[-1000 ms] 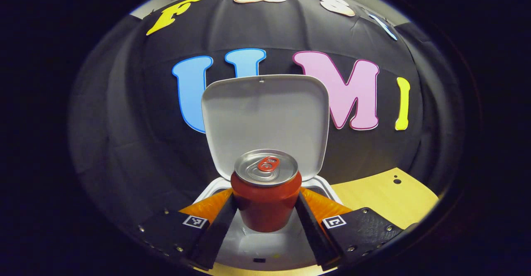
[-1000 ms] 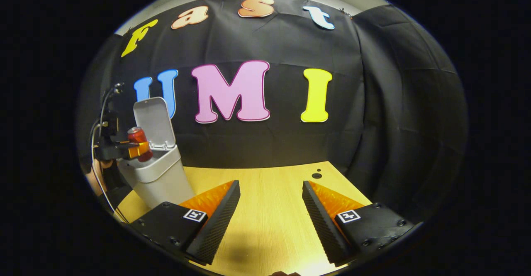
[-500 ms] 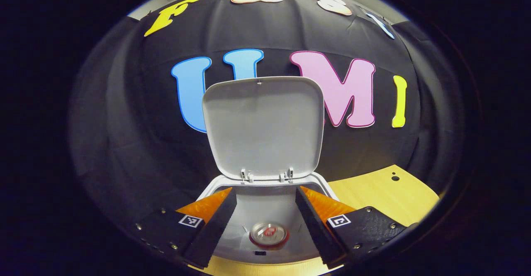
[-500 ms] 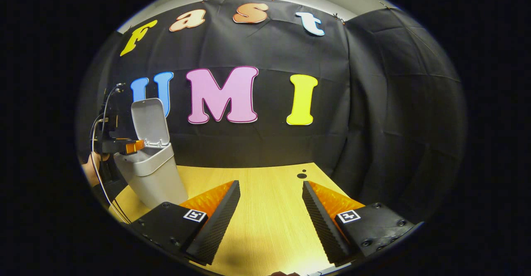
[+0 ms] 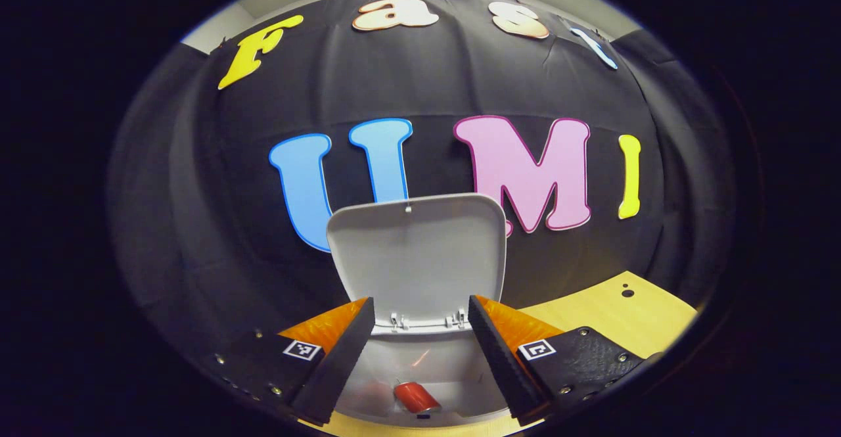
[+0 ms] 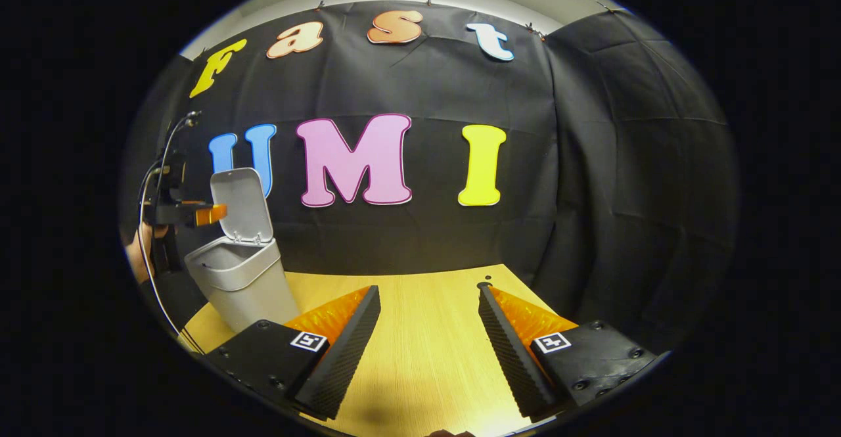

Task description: Press the lid of the desktop garbage bin to open it, pick up the crumpled paper on the desktop and throw it into the bin, then pick up the pop can on the desktop and drop it into the bin, and finally close the garbage bin lid.

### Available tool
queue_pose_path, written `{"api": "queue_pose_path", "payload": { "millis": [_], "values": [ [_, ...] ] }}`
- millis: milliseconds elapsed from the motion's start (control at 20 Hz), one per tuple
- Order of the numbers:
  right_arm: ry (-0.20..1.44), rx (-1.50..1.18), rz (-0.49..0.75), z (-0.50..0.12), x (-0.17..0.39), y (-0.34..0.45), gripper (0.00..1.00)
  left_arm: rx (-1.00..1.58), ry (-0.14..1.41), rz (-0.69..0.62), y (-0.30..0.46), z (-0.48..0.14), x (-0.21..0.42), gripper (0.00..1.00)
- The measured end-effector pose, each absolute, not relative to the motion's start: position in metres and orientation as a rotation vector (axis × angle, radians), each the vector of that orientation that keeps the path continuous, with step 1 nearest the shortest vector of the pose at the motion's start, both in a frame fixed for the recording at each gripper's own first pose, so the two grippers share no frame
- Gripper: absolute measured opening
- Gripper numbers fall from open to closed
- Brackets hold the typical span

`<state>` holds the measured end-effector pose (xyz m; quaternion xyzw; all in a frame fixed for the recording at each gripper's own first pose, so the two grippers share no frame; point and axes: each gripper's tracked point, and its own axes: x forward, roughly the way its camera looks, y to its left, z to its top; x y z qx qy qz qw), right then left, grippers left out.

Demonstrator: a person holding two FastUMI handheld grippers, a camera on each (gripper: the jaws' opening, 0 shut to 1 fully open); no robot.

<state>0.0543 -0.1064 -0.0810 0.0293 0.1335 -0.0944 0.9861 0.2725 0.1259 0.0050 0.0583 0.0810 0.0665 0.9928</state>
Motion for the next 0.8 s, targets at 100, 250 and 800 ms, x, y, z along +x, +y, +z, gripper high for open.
{"api": "queue_pose_path", "payload": {
  "millis": [100, 250, 800],
  "values": [
    [0.27, 0.064, -0.191, -0.082, 0.055, -0.109, 0.98, 0.108, 0.125, 0.127, 0.128, 0.034, 0.287, 0.93],
    [0.279, 0.069, -0.2, -0.085, 0.052, -0.114, 0.98, 0.082, 0.066, 0.122, 0.135, 0.073, 0.31, 0.93],
    [0.334, 0.043, -0.169, -0.102, 0.041, -0.104, 0.98, 0.082, 0.095, 0.077, 0.146, 0.086, 0.373, 0.93]
  ]
}}
